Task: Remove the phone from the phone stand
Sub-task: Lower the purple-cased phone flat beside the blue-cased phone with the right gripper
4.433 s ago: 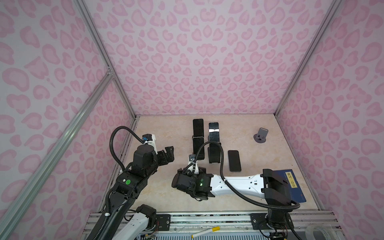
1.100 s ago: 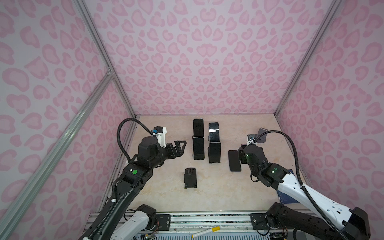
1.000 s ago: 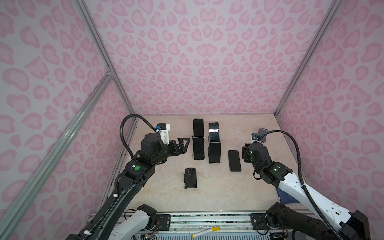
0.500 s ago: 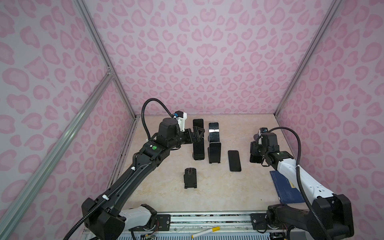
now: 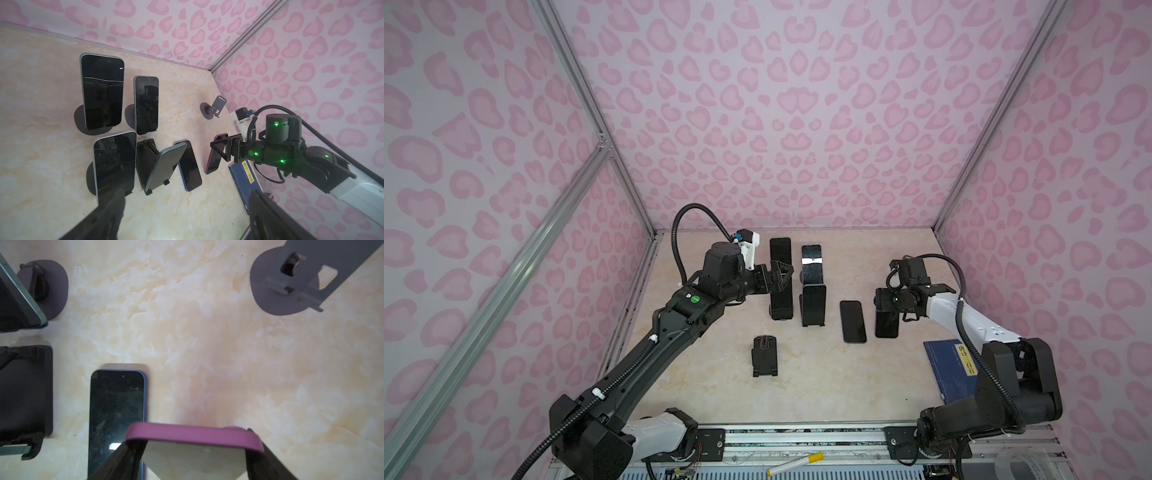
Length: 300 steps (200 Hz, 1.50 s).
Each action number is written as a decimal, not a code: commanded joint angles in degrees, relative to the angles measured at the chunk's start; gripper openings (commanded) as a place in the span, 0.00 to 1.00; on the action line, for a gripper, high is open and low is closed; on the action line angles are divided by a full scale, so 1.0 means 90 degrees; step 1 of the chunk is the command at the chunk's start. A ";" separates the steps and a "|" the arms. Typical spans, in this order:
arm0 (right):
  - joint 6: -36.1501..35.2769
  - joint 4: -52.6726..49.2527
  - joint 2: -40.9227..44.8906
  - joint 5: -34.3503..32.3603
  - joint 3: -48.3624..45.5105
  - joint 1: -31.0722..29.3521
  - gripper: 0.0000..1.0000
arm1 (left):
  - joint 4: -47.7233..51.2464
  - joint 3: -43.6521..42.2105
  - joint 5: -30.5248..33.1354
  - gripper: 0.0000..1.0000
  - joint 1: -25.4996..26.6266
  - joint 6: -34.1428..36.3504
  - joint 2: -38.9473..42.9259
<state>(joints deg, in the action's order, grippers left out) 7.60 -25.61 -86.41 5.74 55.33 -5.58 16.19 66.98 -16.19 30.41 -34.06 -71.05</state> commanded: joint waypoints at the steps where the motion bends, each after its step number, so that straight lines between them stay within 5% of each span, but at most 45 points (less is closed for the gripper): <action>1: -0.0111 -0.0202 -0.0229 0.0105 0.0113 -0.0001 0.68 | -0.0352 -0.0028 -0.0177 0.96 -0.0044 -0.0047 -0.0004; 300: 0.0498 0.0121 -0.2077 -0.0507 0.0696 -0.0481 0.72 | -0.0538 -0.0313 -0.0282 0.96 -0.0176 -0.0149 0.0077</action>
<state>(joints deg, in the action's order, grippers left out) 10.98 -25.19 -103.59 1.85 61.52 -9.93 13.23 64.40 -19.05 28.95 -35.92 -70.85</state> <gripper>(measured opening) 0.722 0.963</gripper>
